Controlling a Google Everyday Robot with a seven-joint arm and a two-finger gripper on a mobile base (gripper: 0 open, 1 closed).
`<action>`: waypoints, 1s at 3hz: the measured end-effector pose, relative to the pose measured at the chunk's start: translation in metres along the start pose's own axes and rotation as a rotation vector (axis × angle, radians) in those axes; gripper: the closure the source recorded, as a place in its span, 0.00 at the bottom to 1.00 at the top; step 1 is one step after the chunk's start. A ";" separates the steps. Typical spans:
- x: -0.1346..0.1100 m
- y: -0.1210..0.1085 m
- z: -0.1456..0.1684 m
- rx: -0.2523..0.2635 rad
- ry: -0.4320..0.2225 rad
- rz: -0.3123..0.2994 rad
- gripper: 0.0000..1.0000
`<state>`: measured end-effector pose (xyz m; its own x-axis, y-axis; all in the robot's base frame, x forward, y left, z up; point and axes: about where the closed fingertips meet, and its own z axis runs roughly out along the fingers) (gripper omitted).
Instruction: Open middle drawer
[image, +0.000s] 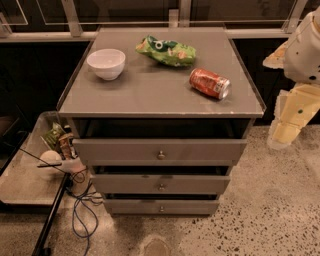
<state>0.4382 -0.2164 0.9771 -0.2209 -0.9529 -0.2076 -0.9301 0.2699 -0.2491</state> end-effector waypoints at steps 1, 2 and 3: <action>-0.001 0.001 -0.001 0.012 0.001 -0.001 0.00; 0.001 0.010 0.012 0.006 -0.018 -0.010 0.00; 0.010 0.023 0.039 -0.011 -0.055 -0.016 0.00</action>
Offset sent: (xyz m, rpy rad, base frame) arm -0.0121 0.0030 -0.0417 0.0368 0.0086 0.0297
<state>0.4263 -0.2142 0.9326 -0.1894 -0.9480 -0.2559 -0.9367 0.2525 -0.2424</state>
